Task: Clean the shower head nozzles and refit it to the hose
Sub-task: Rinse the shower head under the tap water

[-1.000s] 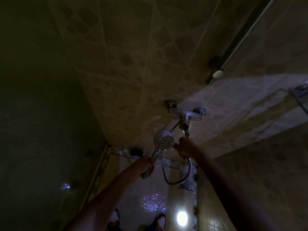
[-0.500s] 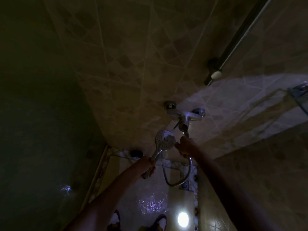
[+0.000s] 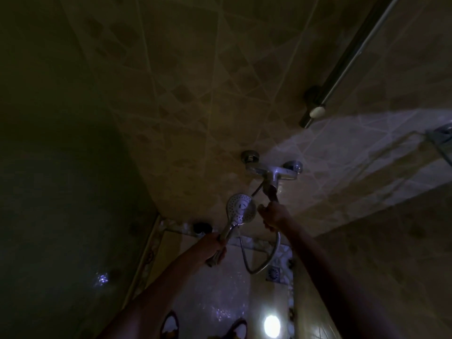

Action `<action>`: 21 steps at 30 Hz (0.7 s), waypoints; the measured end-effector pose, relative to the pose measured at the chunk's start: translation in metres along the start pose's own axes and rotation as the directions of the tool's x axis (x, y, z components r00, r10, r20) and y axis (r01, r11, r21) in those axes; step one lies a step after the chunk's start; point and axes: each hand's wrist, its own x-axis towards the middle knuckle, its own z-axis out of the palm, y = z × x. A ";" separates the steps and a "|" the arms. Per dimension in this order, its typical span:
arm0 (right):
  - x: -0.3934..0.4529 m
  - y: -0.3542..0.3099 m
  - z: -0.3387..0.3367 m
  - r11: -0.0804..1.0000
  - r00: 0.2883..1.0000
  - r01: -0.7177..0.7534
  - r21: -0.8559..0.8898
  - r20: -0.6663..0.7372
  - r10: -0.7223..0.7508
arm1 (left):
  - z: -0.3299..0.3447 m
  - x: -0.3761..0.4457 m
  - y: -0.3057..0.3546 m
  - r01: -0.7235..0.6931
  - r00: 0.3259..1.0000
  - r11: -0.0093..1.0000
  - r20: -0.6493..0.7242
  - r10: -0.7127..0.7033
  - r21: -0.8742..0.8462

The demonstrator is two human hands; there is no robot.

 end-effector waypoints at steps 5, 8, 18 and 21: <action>0.014 0.014 -0.005 0.999 1.000 0.022 -0.049 -0.017 -0.023 | -0.005 0.004 -0.002 -0.014 1.000 1.000 -0.016 0.014 -0.016; 0.028 0.022 -0.004 0.988 0.996 0.088 -0.130 -0.015 -0.091 | -0.007 0.007 -0.005 -0.022 0.999 0.998 -0.030 0.020 -0.051; 0.048 0.039 -0.017 0.877 0.981 0.177 -0.446 0.009 -0.193 | 0.001 0.005 -0.004 -0.039 0.999 0.996 -0.013 0.038 -0.078; 0.043 0.040 -0.017 0.904 0.983 0.159 -0.397 -0.019 -0.182 | 0.004 -0.001 -0.002 -0.049 0.999 0.989 -0.024 0.046 -0.136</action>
